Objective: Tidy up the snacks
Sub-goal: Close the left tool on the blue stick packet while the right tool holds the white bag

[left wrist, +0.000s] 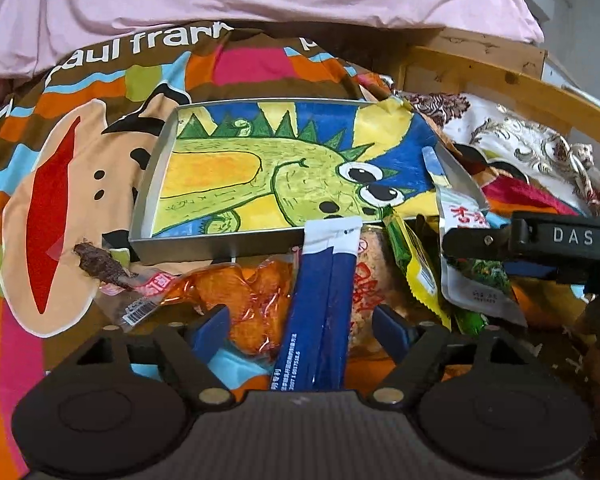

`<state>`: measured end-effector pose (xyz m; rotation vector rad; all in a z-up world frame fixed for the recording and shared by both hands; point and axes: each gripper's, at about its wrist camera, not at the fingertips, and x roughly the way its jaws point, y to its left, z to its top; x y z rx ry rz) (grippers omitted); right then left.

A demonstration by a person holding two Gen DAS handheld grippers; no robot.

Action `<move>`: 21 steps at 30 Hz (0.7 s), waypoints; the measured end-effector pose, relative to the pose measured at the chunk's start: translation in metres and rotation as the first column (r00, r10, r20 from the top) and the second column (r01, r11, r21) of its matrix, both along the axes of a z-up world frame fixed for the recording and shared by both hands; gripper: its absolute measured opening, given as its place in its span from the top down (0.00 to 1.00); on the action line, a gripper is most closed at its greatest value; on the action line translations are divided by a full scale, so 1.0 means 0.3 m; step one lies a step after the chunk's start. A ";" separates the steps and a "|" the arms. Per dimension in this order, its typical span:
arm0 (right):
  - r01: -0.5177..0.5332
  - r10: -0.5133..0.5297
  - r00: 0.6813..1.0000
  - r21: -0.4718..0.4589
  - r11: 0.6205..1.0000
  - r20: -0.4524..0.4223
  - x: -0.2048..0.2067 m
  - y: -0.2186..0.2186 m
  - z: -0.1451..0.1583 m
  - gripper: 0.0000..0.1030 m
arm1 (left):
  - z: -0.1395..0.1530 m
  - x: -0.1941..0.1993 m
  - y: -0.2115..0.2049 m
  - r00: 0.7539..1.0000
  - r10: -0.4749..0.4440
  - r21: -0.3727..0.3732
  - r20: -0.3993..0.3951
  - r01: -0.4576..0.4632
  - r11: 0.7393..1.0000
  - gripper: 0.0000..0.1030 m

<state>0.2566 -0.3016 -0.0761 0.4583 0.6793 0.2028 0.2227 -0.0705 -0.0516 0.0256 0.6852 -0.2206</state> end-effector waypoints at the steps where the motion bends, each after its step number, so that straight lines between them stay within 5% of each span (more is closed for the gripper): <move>1: 0.007 -0.007 1.000 0.009 1.000 -0.003 -0.001 -0.002 0.000 0.24 | 0.000 -0.001 0.004 1.000 -0.001 -0.007 0.003 0.001 1.000 0.23; 9: 0.024 -0.024 1.000 0.012 1.000 -0.008 -0.009 0.000 -0.001 0.27 | 0.003 -0.007 0.005 0.999 -0.016 0.030 -0.031 0.017 0.999 0.39; 17: 0.044 -0.040 0.998 0.082 0.996 -0.058 -0.018 -0.019 -0.008 0.39 | -0.002 0.001 -0.002 0.997 -0.035 0.016 -0.073 0.037 0.999 0.39; 21: 0.046 -0.038 0.997 0.103 0.994 -0.074 -0.027 -0.028 -0.006 0.44 | -0.002 0.005 0.017 0.994 -0.023 -0.028 -0.110 0.020 0.999 0.61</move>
